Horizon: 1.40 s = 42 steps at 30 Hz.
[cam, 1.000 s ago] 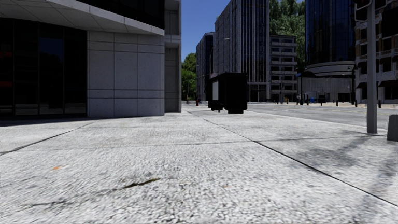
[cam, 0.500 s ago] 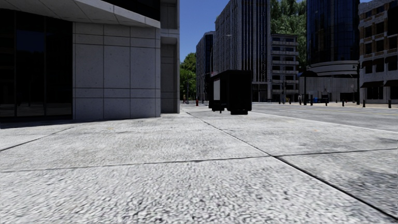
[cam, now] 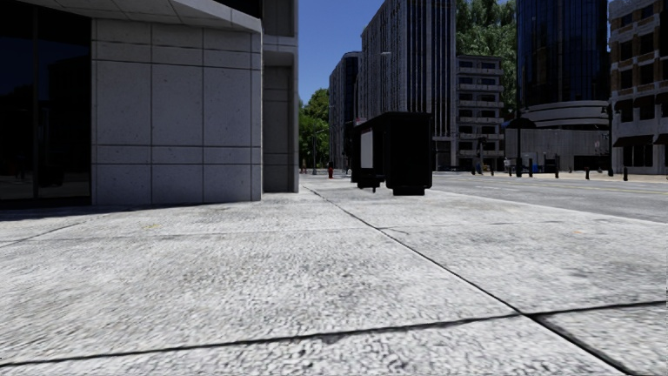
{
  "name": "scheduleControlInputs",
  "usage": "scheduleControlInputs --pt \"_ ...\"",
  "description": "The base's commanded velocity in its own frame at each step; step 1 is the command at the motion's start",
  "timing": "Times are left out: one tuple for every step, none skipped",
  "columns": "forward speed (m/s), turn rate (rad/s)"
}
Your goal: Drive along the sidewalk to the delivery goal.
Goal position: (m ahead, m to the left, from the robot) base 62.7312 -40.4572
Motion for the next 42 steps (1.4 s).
scheduleControlInputs --pt "2.0 0.0" --pt "2.0 0.0" --pt "2.0 0.0" --pt "2.0 0.0" --pt "2.0 0.0" --pt "2.0 0.0" --pt "2.0 0.0" --pt "2.0 0.0" --pt "2.0 0.0" --pt "2.0 0.0" --pt "2.0 0.0" --pt "2.0 0.0" --pt "2.0 0.0" --pt "2.0 0.0" --pt "2.0 0.0" --pt "2.0 0.0" --pt "2.0 0.0" --pt "2.0 0.0" --pt "2.0 0.0" --pt "2.0 0.0" --pt "2.0 0.0" --pt "2.0 0.0" --pt "2.0 0.0" --pt "2.0 0.0" --pt "2.0 0.0" --pt "2.0 0.0" --pt "2.0 0.0" --pt "2.0 0.0" --pt "2.0 0.0" --pt "2.0 0.0" --pt "2.0 0.0" --pt "2.0 0.0" --pt "2.0 0.0" --pt "2.0 0.0" --pt "2.0 0.0" --pt "2.0 0.0" --pt "2.0 0.0" --pt "2.0 0.0" --pt "2.0 0.0" --pt "2.0 0.0" --pt "2.0 0.0" --pt "2.0 0.0"
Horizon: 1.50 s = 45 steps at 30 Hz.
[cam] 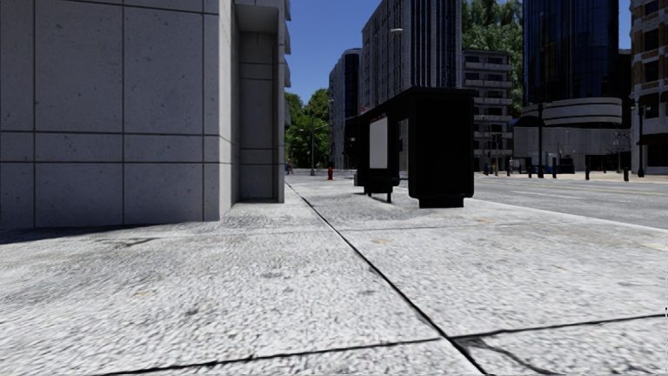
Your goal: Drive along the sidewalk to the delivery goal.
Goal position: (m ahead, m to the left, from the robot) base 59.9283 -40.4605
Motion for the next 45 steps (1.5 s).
scheduleControlInputs --pt "2.0 0.0" --pt "2.0 0.0" --pt "2.0 0.0" --pt "2.0 0.0" --pt "2.0 0.0" --pt "2.0 0.0" --pt "2.0 0.0" --pt "2.0 0.0" --pt "2.0 0.0" --pt "2.0 0.0" --pt "2.0 0.0" --pt "2.0 0.0" --pt "2.0 0.0" --pt "2.0 0.0" --pt "2.0 0.0" --pt "2.0 0.0" --pt "2.0 0.0" --pt "2.0 0.0" --pt "2.0 0.0" --pt "2.0 0.0" --pt "2.0 0.0" --pt "2.0 0.0" --pt "2.0 0.0" --pt "2.0 0.0" --pt "2.0 0.0" --pt "2.0 0.0" --pt "2.0 0.0" --pt "2.0 0.0" --pt "2.0 0.0" --pt "2.0 0.0" --pt "2.0 0.0" --pt "2.0 0.0" --pt "2.0 0.0" --pt "2.0 0.0" --pt "2.0 0.0" --pt "2.0 0.0" --pt "2.0 0.0" --pt "2.0 0.0" --pt "2.0 0.0" --pt "2.0 0.0" --pt "2.0 0.0" --pt "2.0 0.0" --pt "2.0 0.0" --pt "2.0 0.0" --pt "2.0 0.0"
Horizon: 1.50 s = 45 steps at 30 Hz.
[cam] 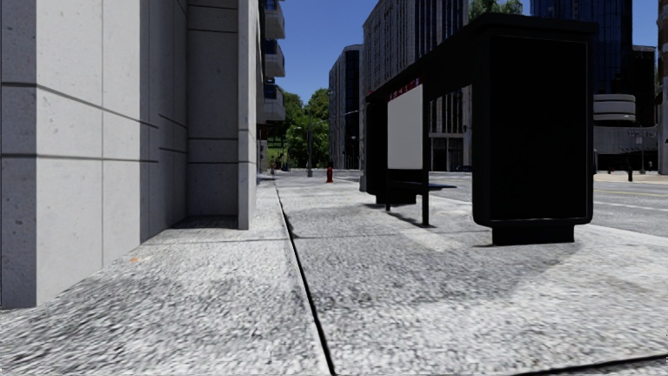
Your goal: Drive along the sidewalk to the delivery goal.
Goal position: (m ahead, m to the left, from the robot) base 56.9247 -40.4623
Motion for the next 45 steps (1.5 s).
scheduleControlInputs --pt "2.0 0.0" --pt "2.0 0.0" --pt "2.0 0.0" --pt "2.0 0.0" --pt "2.0 0.0" --pt "2.0 0.0" --pt "2.0 0.0" --pt "2.0 0.0" --pt "2.0 0.0" --pt "2.0 0.0" --pt "2.0 0.0" --pt "2.0 0.0" --pt "2.0 0.0" --pt "2.0 0.0" --pt "2.0 0.0" --pt "2.0 0.0" --pt "2.0 0.0" --pt "2.0 0.0" --pt "2.0 0.0" --pt "2.0 0.0" --pt "2.0 0.0" --pt "2.0 0.0" --pt "2.0 0.0" --pt "2.0 0.0" --pt "2.0 0.0" --pt "2.0 0.0" --pt "2.0 0.0" --pt "2.0 0.0" --pt "2.0 0.0" --pt "2.0 0.0" --pt "2.0 0.1" --pt "2.0 0.1" --pt "2.0 0.18" --pt "2.0 0.24" --pt "2.0 0.26" --pt "2.0 0.26" --pt "2.0 0.26" --pt "2.0 0.26" --pt "2.0 0.26" --pt "2.0 0.26" --pt "2.0 0.26" --pt "2.0 0.26" --pt "2.0 0.26" --pt "2.0 0.26" --pt "2.0 0.26"
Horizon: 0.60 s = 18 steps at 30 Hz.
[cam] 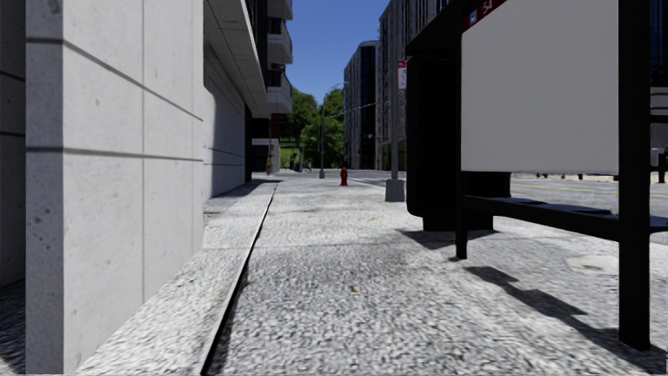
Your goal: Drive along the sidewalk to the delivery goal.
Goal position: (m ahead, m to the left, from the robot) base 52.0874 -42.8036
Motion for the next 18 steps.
scheduleControlInputs --pt "2.0 0.26" --pt "2.0 0.26" --pt "2.0 0.26" --pt "2.0 0.26" --pt "2.0 0.2" --pt "2.0 0.13" --pt "2.0 0.11" --pt "2.0 0.11" --pt "2.0 0.1" --pt "2.0 0.1" --pt "2.0 0.1" --pt "2.0 0.1" --pt "2.0 0.1" --pt "2.0 0.13" --pt "2.0 0.15" --pt "2.0 0.15" --pt "2.0 0.15" --pt "2.0 0.16"
